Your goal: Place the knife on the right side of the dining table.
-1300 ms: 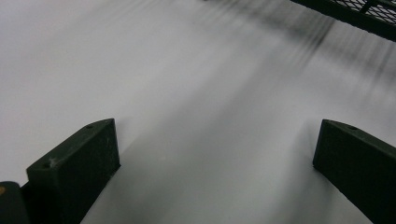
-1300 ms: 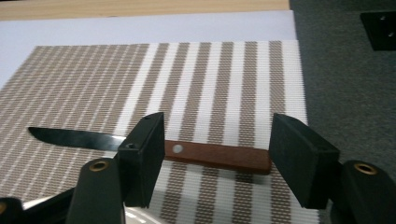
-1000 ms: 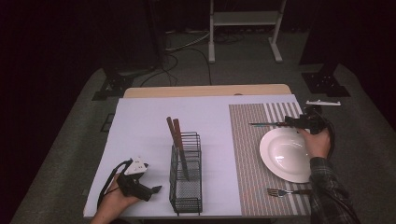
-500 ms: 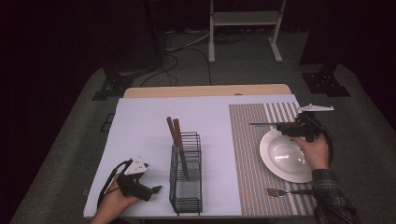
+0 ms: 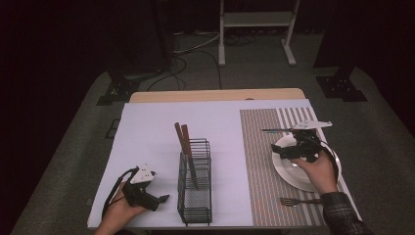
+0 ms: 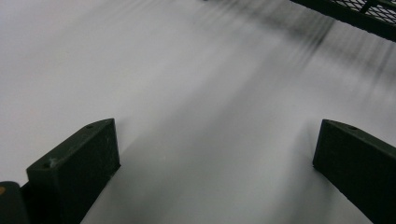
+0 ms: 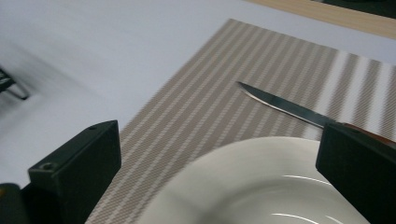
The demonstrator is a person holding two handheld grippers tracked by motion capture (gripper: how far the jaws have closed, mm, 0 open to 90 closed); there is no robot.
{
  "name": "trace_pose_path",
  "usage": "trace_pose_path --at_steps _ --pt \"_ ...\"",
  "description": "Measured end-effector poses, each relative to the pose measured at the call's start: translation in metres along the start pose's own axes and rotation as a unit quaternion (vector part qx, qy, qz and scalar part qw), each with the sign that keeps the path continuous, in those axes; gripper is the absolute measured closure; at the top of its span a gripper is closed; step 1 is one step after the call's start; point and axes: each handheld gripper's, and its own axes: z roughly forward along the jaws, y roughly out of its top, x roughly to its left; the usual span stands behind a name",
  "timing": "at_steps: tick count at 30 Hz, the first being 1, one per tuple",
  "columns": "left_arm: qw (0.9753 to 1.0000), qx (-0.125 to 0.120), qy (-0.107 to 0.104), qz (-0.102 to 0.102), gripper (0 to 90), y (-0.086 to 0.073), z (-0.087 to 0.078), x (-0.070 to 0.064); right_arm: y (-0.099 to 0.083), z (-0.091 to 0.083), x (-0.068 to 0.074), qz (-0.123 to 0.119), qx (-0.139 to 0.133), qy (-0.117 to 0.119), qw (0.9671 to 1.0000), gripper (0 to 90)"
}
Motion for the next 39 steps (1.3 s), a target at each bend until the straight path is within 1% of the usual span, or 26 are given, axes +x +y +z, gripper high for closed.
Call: trace_pose_path --at_steps 3,5,6,8,9,15,18,19,21,23,26,28,29,32,37,39 --pt "1.0 0.0 0.0 0.0 0.0 0.0 0.0 0.0 0.0 0.001 0.015 -0.013 -0.003 0.02 0.9997 0.0" --pt "1.0 0.0 0.0 0.0 0.0 0.0 0.0 0.0 0.0 0.003 0.027 -0.026 -0.002 0.036 0.999 0.0" --pt "1.0 0.0 0.0 0.0 0.0 0.0 0.0 0.0 0.0 0.003 0.031 -0.031 -0.002 0.041 0.9987 0.0" --pt "1.0 0.0 0.0 0.0 0.0 0.0 0.0 0.0 -0.001 0.004 0.041 -0.043 -0.004 0.051 0.9977 0.0" --pt "1.0 0.0 0.0 0.0 0.0 0.0 0.0 0.0 -0.002 0.005 0.047 -0.048 -0.003 0.06 0.9971 0.0" --pt "1.0 0.0 0.0 0.0 0.0 0.0 0.0 0.0 -0.007 0.009 0.071 -0.065 0.001 0.097 0.9932 0.0" --pt "1.0 0.0 0.0 0.0 0.0 0.0 0.0 0.0 -0.01 0.013 0.085 -0.076 0.002 0.118 0.9901 0.0" --pt "1.0 0.0 0.0 0.0 0.0 0.0 0.0 0.0 -0.011 0.014 0.088 -0.079 0.003 0.122 0.9895 0.0" --pt "1.0 0.0 0.0 0.0 0.0 0.0 0.0 0.0 -0.014 0.017 0.097 -0.089 0.008 0.135 0.9868 0.0" --pt "1.0 0.0 0.0 0.0 0.0 0.0 0.0 0.0 -0.016 0.02 0.104 -0.097 0.013 0.143 0.9848 0.0" --pt "1.0 0.0 0.0 0.0 0.0 0.0 0.0 0.0 -0.021 0.026 0.115 -0.109 0.025 0.161 0.9806 0.0" --pt "1.0 0.0 0.0 0.001 0.0 0.0 0.0 0.0 -0.024 0.03 0.122 -0.118 0.032 0.167 0.9783 0.0" --pt "1.0 0.0 0.0 0.001 0.0 0.0 0.0 0.0 -0.025 0.031 0.125 -0.12 0.035 0.169 0.9776 0.0" --pt "1.0 -0.001 0.0 0.0 0.0 0.0 0.0 0.0 -0.029 0.036 0.134 -0.135 0.045 0.179 0.9736 0.0" --pt "1.0 -0.001 0.0 0.0 0.0 0.0 0.0 0.0 -0.036 0.044 0.146 -0.146 0.062 0.191 0.9687 0.0" --pt "1.0 -0.001 0.0 0.0 0.0 0.0 0.0 0.0 -0.039 0.047 0.15 -0.151 0.069 0.197 0.9662 0.0"
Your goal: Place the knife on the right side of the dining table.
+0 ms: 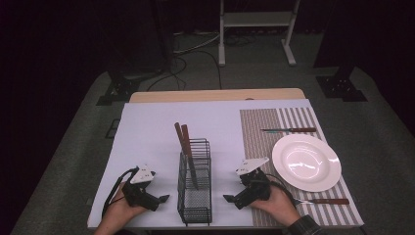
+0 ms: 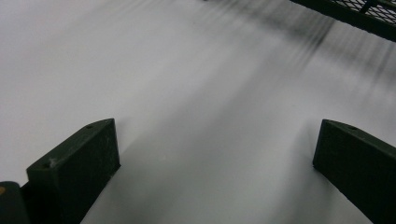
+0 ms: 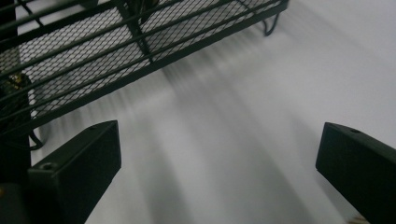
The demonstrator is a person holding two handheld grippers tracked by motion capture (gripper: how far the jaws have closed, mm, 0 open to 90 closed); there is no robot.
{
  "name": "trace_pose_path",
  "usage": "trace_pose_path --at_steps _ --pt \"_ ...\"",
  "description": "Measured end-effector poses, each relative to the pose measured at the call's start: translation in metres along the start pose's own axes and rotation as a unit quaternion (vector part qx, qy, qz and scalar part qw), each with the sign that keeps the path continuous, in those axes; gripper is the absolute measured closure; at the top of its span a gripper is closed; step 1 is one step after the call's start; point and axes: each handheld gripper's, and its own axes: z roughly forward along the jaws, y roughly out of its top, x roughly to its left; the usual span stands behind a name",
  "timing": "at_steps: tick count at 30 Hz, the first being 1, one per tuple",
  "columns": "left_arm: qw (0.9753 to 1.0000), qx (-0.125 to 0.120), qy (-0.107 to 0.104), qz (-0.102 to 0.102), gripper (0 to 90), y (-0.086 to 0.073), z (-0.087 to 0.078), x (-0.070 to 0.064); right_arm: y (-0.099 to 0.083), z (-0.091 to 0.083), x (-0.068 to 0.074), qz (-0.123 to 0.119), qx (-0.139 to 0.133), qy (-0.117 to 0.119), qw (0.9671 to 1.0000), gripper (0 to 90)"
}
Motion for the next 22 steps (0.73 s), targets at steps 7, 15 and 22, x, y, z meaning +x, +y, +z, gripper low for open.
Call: trace_pose_path --at_steps 7,15,22 --pt "1.0 0.0 0.0 0.0 0.0 0.0 0.0 0.0 -0.005 0.014 0.006 -0.013 0.026 0.005 0.9996 0.0" --pt "1.0 0.0 0.0 0.0 0.0 0.0 0.0 0.0 -0.008 0.019 0.013 -0.045 0.032 -0.022 0.9982 0.0" --pt "1.0 0.0 0.0 0.0 0.0 0.0 0.0 0.0 -0.01 0.019 0.012 -0.043 0.025 -0.02 0.9986 0.0"
